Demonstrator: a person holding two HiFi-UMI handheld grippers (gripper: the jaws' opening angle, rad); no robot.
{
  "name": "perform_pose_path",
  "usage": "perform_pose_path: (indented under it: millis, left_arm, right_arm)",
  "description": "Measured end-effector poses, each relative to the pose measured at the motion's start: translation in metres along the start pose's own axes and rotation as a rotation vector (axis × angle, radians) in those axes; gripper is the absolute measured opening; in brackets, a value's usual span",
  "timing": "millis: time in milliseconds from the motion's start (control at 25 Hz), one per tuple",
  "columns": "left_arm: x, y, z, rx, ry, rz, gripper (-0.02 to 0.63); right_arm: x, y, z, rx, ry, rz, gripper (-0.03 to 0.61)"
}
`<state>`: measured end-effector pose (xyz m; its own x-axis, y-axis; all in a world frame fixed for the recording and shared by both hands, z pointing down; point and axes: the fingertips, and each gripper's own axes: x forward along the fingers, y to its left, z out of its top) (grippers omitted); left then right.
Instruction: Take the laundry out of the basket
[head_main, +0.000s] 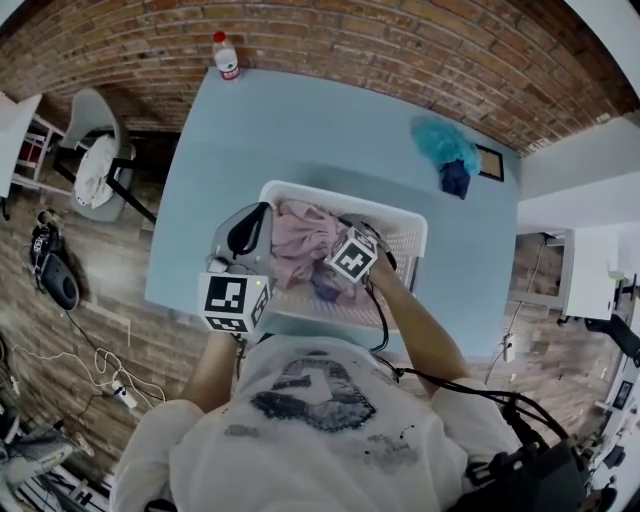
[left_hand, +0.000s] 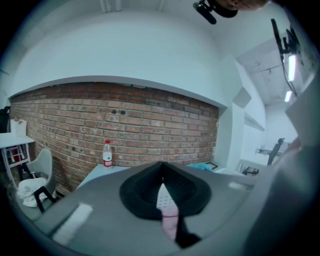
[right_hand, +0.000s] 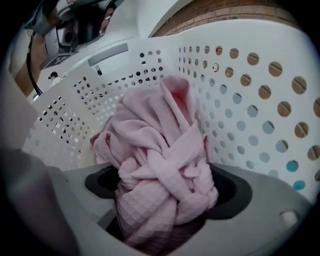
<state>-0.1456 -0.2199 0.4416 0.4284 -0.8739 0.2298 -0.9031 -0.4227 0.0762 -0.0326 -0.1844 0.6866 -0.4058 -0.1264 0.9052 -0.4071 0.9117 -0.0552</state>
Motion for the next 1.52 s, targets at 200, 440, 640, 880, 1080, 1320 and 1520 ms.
perform_pose_path:
  millis: [200,440,640,880,1080,1320,1520]
  left_arm:
    - [0.001,0.000,-0.002,-0.007,0.006,-0.007,-0.009]
    - [-0.004,0.002,-0.001,-0.006,0.002,-0.012,-0.009]
    - [-0.008,0.010,-0.001,-0.008,0.002,-0.006,-0.009]
    - [-0.011,0.013,-0.002,-0.016,0.001,-0.018,-0.009]
    - [-0.013,0.012,0.001,-0.011,-0.009,-0.038,-0.009]
    - [-0.016,0.014,0.006,-0.002,-0.020,-0.056,-0.009]
    - [-0.018,0.021,0.017,0.016,-0.045,-0.065,-0.009]
  right_arm:
    - [-0.008,0.001,-0.002,-0.052,0.013,0.013,0.372]
    - [-0.019,0.011,0.001,-0.063,-0.001,0.034,0.305]
    - [-0.030,0.013,0.004,-0.038,-0.049,0.019,0.271]
    - [-0.046,0.016,0.011,-0.016,-0.107,-0.003,0.258]
    - [-0.065,0.012,0.023,0.090,-0.227,-0.018,0.247]
    - [-0.091,0.010,0.034,0.180,-0.323,-0.057,0.241]
    - [-0.118,0.007,0.046,0.249,-0.412,-0.102,0.241]
